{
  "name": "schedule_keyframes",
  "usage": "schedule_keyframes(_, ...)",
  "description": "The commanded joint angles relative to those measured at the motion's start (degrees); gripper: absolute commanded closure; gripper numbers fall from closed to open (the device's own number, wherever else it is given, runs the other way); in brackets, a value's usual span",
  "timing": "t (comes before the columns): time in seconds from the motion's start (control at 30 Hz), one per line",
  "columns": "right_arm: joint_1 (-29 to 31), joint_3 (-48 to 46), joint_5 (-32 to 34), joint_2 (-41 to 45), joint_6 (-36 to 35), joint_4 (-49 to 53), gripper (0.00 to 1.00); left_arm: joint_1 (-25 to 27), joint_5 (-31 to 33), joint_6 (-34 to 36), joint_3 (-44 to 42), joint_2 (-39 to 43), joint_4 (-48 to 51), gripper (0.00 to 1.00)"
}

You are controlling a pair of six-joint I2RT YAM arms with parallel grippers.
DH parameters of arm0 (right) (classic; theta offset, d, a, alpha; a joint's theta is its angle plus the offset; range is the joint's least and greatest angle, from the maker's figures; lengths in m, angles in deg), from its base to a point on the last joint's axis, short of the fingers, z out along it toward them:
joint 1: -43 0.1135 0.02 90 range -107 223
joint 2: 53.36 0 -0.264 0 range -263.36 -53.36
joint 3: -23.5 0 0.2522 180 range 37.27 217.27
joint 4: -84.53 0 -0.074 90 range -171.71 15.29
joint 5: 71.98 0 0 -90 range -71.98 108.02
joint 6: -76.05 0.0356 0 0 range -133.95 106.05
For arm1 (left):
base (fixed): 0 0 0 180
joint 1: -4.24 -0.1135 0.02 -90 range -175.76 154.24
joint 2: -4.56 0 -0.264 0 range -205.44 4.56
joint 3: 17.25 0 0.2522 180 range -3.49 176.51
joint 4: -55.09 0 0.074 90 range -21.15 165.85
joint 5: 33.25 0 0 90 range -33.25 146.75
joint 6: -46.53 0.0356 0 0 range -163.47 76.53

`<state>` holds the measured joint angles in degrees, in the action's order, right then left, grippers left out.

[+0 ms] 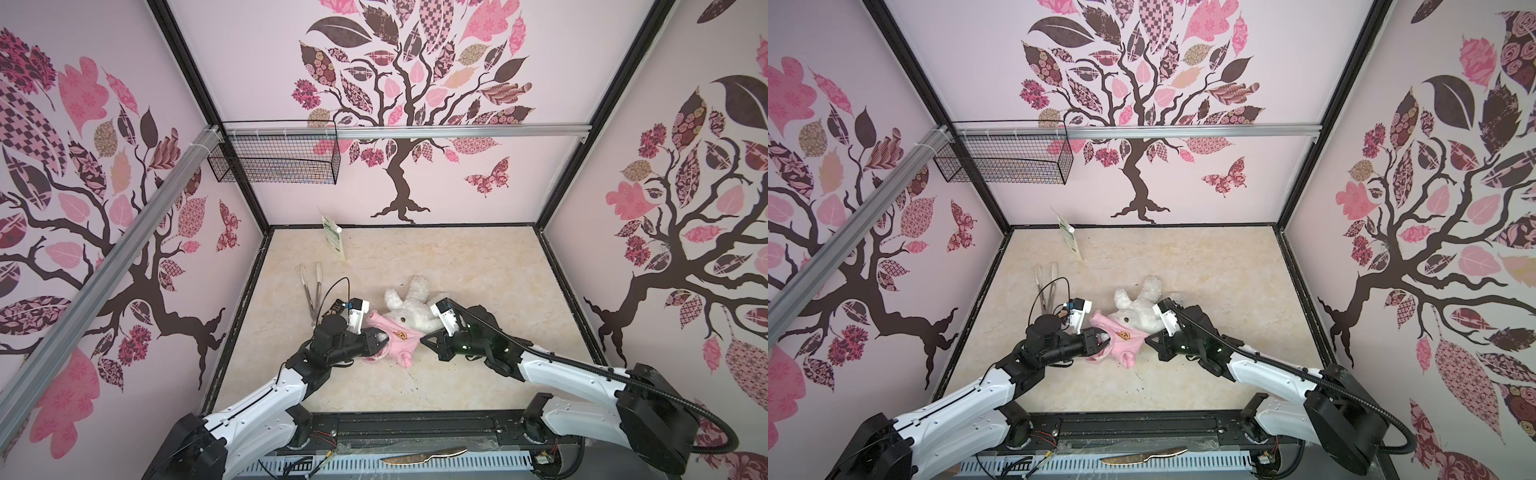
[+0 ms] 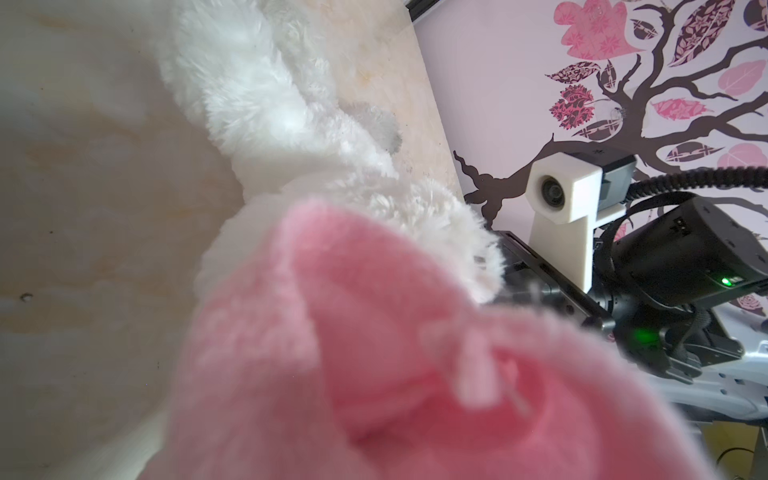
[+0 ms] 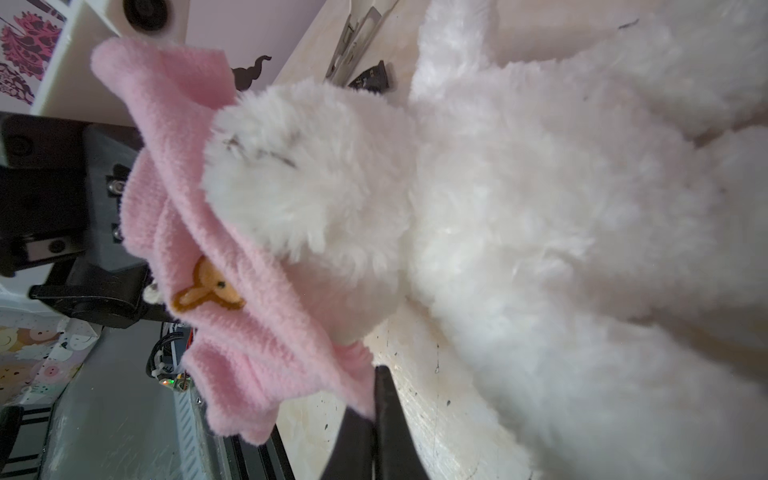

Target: Dress the teddy bear

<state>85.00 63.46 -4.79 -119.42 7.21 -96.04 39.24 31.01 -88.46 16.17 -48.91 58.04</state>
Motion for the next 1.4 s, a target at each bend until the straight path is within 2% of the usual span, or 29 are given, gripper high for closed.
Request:
schedule_keyframes(0.0, -1.6, -0.1, -0.8, 1.8, -3.8, 1.8, 0.96, -0.4, 0.4, 10.8, 3.4, 1.9, 5.5, 1.0)
schedule_keyframes(0.2, -1.6, 0.5, -7.0, 8.5, -7.8, 6.0, 0.83, -0.4, 0.6, 22.6, 6.2, 1.0, 7.7, 1.0)
schedule_keyframes(0.4, -1.6, 1.9, -8.8, 18.8, -5.5, 5.5, 0.69, 0.9, -1.4, 36.8, 8.0, 1.5, 8.1, 1.0)
schedule_keyframes(0.53, -1.6, 6.2, -11.8, 14.6, -0.3, 5.5, 0.65, 4.4, -3.5, 49.8, 8.5, 3.4, 9.8, 1.0)
schedule_keyframes(0.63, -1.6, 9.8, -14.7, 9.3, 1.4, 7.5, 0.65, 5.8, -3.4, 55.1, 8.8, 4.3, 10.7, 1.0)
schedule_keyframes(0.83, -1.6, 10.4, -21.3, 3.2, 5.9, 1.7, 0.7, 6.9, -3.7, 56.1, 8.9, 4.0, 9.7, 1.0)
schedule_keyframes(0.93, -1.5, 9.2, -22.6, 1.8, 8.3, -1.8, 0.69, 7.0, -3.1, 55.7, 8.9, 3.7, 9.7, 1.0)
schedule_keyframes(1.23, -0.1, 8.0, -22.2, -1.4, 10.2, -5.7, 0.68, 7.1, -2.7, 55.6, 8.7, 3.2, 10.0, 1.0)
schedule_keyframes(1.37, 0.6, 8.6, -21.9, -3.5, 11.0, -7.3, 0.73, 7.1, -2.9, 56.0, 8.7, 3.1, 10.5, 1.0)
